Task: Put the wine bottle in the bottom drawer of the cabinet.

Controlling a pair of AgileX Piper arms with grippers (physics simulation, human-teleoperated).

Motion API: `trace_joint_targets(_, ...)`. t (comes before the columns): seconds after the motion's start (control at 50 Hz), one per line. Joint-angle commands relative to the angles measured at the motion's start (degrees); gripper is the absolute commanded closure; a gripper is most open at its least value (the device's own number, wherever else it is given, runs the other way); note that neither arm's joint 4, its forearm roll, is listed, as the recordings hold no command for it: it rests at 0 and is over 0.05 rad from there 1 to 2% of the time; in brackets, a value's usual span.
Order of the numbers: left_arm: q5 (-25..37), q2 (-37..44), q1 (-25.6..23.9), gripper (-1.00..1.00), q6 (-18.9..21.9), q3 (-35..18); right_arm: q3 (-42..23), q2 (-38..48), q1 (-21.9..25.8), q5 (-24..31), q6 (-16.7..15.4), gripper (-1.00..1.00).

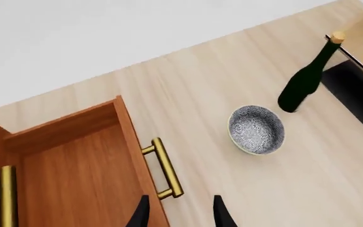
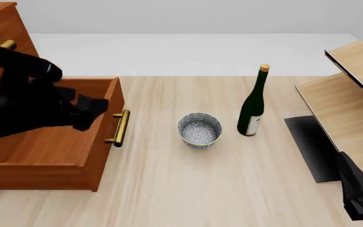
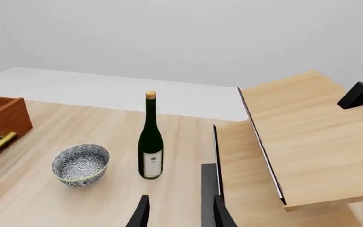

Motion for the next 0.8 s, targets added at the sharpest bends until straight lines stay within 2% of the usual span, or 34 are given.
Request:
trace_joint_targets(0.02,2.59,-1.83,-2.62,-1.00,0.53,-5.92,0.01,-0.03,0.09,-0.07,0.02,-1.00)
trace_joint_targets(0.14,0.76,0.20,-4.61,-1.00,0.04,-8.39,0.00,-0.03,0.13,-0.17,-0.05,-1.00)
trace_joint_targets(0.2,-0.84,1.01,-5.40,-1.00,2.00,-8.93,0.00,-0.02,0.14,-0.13,-0.08,-1.00)
trace_joint_targets(0.24,-1.28,1.98,-6.30,-1.00,0.03,-9.89,0.00,-0.03,0.14,-0.15,-0.16,-1.00)
trace_joint_targets(0.32,-2.22,3.68,-7.48,-1.00,0.17,-11.29,0.00,-0.02,0.17,-0.20,-0.14,-1.00)
trace_joint_targets(0.44,-4.51,6.99,-9.56,-1.00,2.23,-13.55,0.00,-0.02,0.21,-0.21,0.04,-1.00)
trace_joint_targets(0.8,-7.61,15.63,-15.20,-1.00,3.13,-19.64,0.00,-0.02,-0.39,-0.19,-0.01,-1.00)
